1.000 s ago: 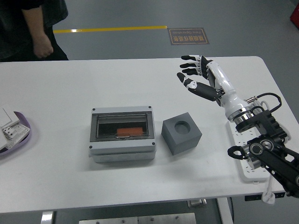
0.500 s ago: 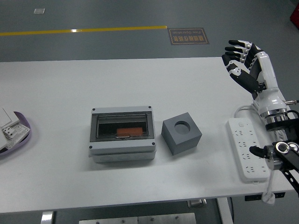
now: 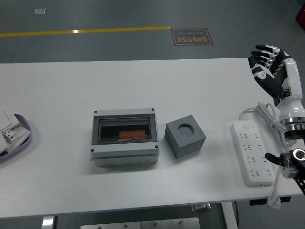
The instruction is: Pick up the cylinder from the cube,place it in the box,flap close box
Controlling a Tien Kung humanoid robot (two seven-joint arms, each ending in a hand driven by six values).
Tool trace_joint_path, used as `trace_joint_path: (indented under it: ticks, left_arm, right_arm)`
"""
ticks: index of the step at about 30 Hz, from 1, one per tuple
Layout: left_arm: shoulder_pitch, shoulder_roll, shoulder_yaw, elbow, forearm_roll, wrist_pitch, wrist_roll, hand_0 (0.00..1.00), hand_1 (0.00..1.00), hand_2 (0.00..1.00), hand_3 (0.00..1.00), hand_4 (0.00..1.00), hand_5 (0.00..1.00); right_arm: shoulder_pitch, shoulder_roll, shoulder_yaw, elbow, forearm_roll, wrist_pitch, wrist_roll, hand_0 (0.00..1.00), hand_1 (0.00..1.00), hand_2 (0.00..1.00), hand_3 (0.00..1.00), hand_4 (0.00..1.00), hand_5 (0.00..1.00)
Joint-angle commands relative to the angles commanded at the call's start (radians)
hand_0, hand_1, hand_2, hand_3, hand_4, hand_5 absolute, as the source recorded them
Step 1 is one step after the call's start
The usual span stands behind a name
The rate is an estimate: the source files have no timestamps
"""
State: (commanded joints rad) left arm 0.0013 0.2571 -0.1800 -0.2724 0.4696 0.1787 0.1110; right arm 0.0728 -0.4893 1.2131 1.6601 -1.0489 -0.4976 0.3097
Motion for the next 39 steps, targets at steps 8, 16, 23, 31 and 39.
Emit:
trace_joint_path:
  ticks: [8,16,23,31,39]
  left_arm:
    - [0.003,-0.003,0.004,0.001,-0.007,0.001,-0.003,0.513,0.561,0.560,0.605,0.723,0.175]
    - [0.005,-0.010,0.015,0.002,-0.029,0.003,-0.010,0.511,0.561,0.560,0.604,0.723,0.174]
    - [-0.005,-0.013,0.027,0.001,-0.047,0.004,-0.016,0.512,0.560,0.560,0.605,0.724,0.175]
    - [-0.007,-0.014,0.028,0.001,-0.051,0.004,-0.016,0.513,0.560,0.560,0.604,0.723,0.177]
    - [-0.006,-0.017,0.030,0.001,-0.056,0.004,-0.018,0.512,0.561,0.560,0.604,0.723,0.177]
  right_arm:
    - [-0.004,0.009,0.007,-0.001,0.000,-0.001,0.005,0.704,0.651,0.645,0.669,0.752,0.301]
    - [0.001,0.013,0.010,0.001,-0.002,-0.006,0.010,0.703,0.652,0.646,0.670,0.760,0.302]
    - [0.005,0.020,0.011,0.001,-0.005,-0.006,0.010,0.704,0.653,0.646,0.671,0.767,0.297]
    - [0.004,0.020,0.014,0.002,-0.008,-0.006,0.006,0.704,0.653,0.646,0.673,0.783,0.297]
    - [0.004,0.021,0.011,0.001,-0.010,-0.006,0.003,0.705,0.652,0.648,0.676,0.799,0.314]
